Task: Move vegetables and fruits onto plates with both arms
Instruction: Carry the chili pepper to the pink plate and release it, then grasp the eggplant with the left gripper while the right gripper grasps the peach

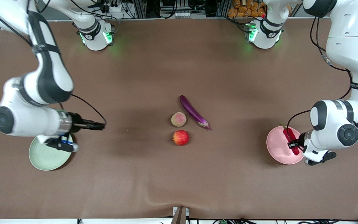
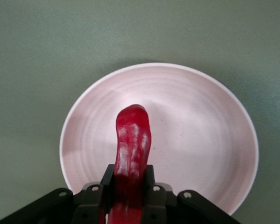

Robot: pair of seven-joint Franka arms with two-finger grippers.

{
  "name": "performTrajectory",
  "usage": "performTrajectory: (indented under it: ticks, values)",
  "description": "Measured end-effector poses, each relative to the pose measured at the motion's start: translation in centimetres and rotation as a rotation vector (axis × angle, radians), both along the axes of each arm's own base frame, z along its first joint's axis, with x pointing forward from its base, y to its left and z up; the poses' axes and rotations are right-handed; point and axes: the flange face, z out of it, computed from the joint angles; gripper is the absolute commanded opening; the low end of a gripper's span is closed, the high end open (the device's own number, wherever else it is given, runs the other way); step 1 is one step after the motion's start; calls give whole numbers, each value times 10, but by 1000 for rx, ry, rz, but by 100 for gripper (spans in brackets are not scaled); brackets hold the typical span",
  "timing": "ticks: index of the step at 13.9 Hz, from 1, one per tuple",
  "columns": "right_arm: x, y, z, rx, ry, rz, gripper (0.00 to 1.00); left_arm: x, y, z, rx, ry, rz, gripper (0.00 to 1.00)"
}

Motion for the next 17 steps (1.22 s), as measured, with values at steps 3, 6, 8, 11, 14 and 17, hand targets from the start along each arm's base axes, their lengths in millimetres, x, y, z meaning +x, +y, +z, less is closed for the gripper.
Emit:
performTrajectory:
  ticks: [3, 6, 8, 11, 14, 17]
  values:
    - [-3, 54, -36, -49, 39, -164, 100, -1, 18, 0, -7, 1, -46, 100]
    - [-15, 115, -59, -81, 45, -255, 100, -1, 25, 1, -11, 0, -59, 100]
    - [-23, 148, -71, -86, 35, -280, 100, 0, 19, 7, -17, 0, -67, 100]
    - [-38, 195, -90, -77, 3, -281, 100, -4, -37, 41, -59, 28, -13, 100]
    - [-54, 240, -112, -61, -35, -311, 100, -18, -129, 63, -100, 61, 104, 100]
    - [-68, 266, -131, -61, -40, -314, 100, -34, -195, 58, -130, 91, 197, 100]
